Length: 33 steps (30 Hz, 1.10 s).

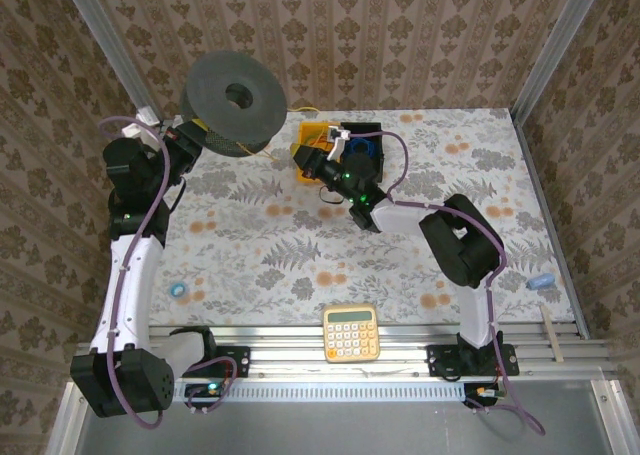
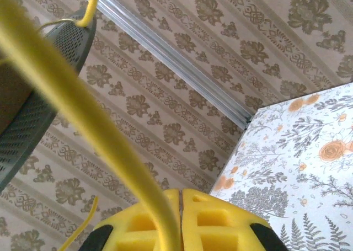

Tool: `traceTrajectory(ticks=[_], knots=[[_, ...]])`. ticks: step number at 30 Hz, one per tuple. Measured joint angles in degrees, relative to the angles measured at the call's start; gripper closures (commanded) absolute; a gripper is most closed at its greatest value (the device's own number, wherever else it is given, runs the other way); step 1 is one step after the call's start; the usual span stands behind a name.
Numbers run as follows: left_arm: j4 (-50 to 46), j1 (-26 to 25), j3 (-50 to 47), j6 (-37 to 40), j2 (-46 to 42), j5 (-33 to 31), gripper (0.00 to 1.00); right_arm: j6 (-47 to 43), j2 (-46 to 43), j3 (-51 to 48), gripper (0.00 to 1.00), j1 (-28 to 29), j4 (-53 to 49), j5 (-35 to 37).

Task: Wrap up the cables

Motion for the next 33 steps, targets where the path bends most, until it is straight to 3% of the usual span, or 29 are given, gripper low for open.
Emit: traceTrajectory(ticks=[6, 17, 23, 33], knots=[[-0.6, 0.0, 0.0, 0.3, 0.0, -1.0, 1.00, -2.9, -2.4, -0.1, 1.00, -0.4, -11.2, -3.8], [-4.0, 0.0, 3.8, 4.0, 3.6, -4.5, 1.00, -23.9, -9.1, 11.8, 1.00, 2.4, -60.9, -18.7], [-7.4, -0.1, 5.1, 7.5, 5.6, -6.2, 1.00, -36.1, -9.4, 18.3, 1.00, 6.8, -82.8, -19.7], [-16.8, -4.6, 8.5, 16.3, 7.6, -12.1, 1.00, -49.7, -7.2, 39.0, 1.00, 12.5, -106.6, -17.2]])
